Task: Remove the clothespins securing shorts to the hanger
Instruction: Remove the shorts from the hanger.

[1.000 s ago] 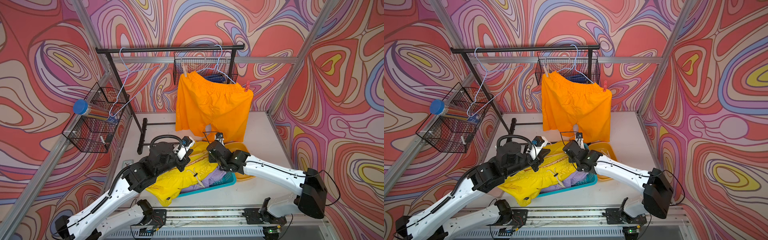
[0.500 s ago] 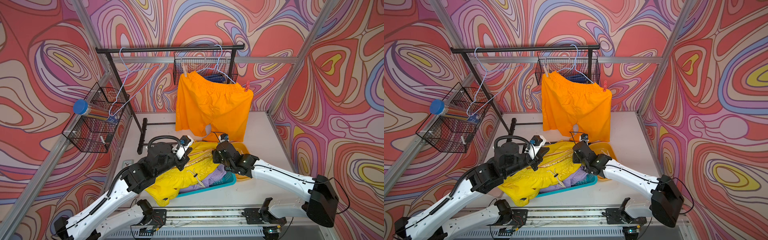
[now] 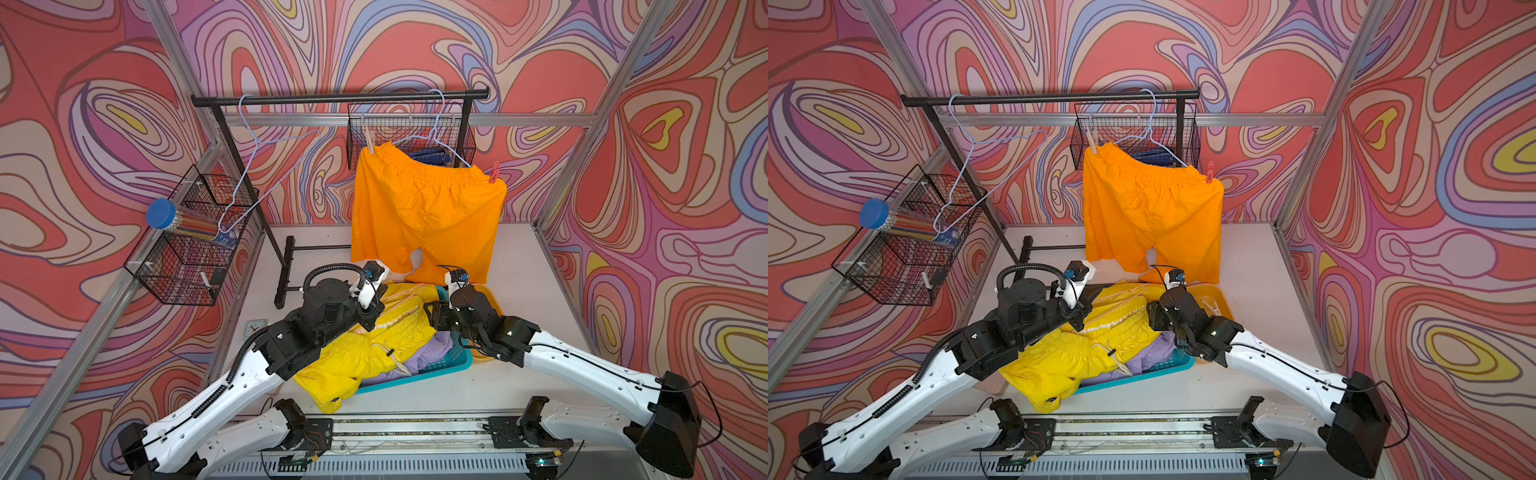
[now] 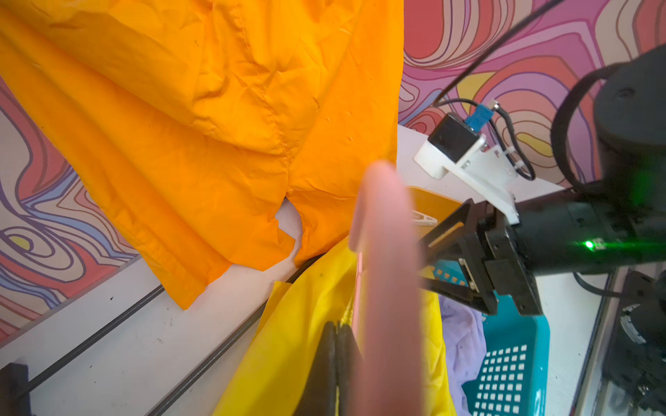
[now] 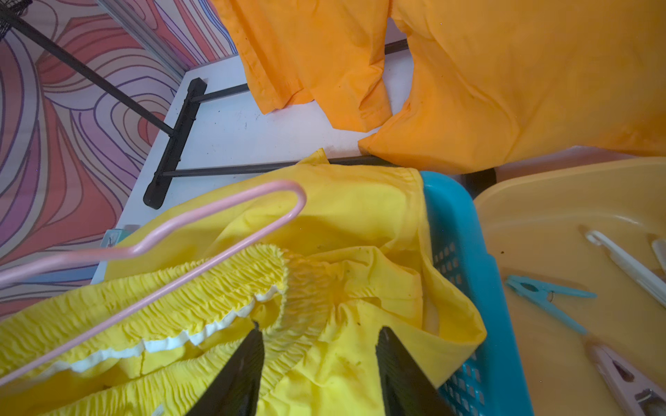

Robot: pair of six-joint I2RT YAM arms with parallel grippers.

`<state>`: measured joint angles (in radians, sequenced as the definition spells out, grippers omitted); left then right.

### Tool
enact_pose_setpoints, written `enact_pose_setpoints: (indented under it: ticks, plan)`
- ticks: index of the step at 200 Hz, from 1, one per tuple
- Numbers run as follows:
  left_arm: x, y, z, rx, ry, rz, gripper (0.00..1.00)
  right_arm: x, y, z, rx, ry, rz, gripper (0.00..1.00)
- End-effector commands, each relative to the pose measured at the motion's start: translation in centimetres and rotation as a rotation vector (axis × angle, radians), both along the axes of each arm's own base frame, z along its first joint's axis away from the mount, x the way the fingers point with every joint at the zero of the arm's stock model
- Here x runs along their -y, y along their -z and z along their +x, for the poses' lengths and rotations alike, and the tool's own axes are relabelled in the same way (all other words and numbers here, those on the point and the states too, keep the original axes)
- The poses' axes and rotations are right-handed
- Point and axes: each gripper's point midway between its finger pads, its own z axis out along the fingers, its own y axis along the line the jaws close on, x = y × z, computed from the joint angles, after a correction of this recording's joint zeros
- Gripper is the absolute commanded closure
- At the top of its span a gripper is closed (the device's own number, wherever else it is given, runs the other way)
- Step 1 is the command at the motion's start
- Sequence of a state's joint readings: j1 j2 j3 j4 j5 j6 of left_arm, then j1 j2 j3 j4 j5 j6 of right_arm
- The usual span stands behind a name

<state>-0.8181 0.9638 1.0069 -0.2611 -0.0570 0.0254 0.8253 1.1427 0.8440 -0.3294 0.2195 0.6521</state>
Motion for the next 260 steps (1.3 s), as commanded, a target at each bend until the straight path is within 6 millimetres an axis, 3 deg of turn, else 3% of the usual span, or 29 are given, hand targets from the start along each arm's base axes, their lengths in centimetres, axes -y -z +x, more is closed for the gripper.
enact_pose_setpoints:
  ticks: [1,50,112,152,188,222,260]
  plan:
    - [1.4,-4.0,1.6,0.059,-0.025,-0.165,1.00,0.1,-0.5,-0.4,0.009,-0.024,0.009,0.43]
    - [4.1,-5.4,3.9,0.088,-0.024,-0.251,1.00,-0.8,-0.9,-1.2,-0.023,-0.088,0.020,0.38]
    - [4.9,-8.3,5.5,0.183,-0.048,-0.351,1.00,-1.2,-2.1,-0.7,0.023,-0.077,0.067,0.36]
    - [4.5,-9.1,6.2,0.226,-0.096,-0.413,1.00,-1.4,-5.5,-1.0,0.104,-0.108,0.142,0.36]
    - [2.0,-10.4,7.6,0.317,-0.264,-0.488,1.00,-1.5,-9.6,-2.3,0.197,-0.174,0.237,0.37]
    - [1.1,-11.3,8.6,0.360,-0.376,-0.555,1.00,-3.8,-12.0,-3.9,0.216,-0.313,0.362,0.38]
    - [1.9,-12.4,7.9,0.444,-0.490,-0.594,1.00,-7.0,-11.2,-4.7,0.145,-0.443,0.460,0.41]
